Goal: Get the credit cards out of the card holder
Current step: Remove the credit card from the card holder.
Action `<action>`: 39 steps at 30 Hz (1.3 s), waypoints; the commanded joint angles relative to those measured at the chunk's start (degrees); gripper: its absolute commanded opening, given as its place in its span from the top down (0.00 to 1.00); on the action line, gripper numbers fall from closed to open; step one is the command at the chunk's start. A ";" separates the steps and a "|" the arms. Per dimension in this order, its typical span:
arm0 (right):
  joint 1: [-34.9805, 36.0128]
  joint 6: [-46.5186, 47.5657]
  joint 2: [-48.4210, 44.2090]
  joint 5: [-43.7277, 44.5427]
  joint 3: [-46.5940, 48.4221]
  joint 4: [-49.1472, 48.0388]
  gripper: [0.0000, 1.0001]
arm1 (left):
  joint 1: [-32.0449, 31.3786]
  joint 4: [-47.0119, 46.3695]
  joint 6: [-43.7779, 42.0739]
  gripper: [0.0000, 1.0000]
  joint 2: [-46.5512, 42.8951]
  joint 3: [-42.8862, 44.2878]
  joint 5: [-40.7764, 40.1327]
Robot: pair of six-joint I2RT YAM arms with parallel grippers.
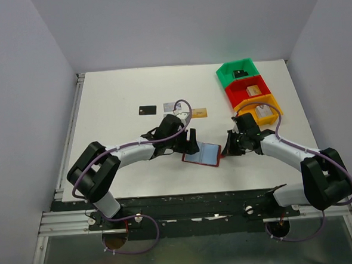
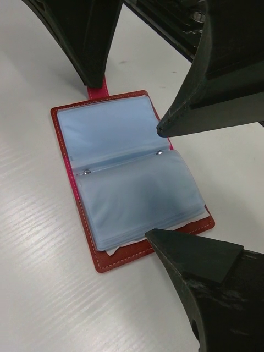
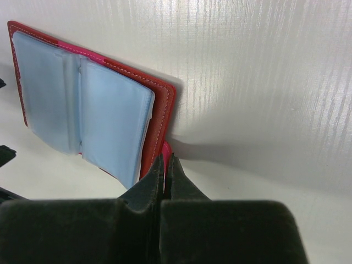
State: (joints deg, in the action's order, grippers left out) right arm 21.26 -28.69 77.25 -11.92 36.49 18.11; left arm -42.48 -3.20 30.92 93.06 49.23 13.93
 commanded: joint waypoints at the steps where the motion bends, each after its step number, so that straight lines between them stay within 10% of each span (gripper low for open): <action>1: -0.34 -0.49 0.35 -1.08 0.60 -0.44 1.00 | -1.46 0.39 -1.12 0.20 1.42 2.09 2.24; 39: -0.34 -0.32 0.09 -1.35 0.42 -0.53 1.00 | -1.64 4.26 -0.50 0.21 3.45 2.53 -0.06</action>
State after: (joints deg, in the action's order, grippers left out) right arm 21.26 -28.69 77.25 -12.32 36.49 18.11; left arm -44.01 1.56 30.50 95.72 51.00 12.47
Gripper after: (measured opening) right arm 0.025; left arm 0.792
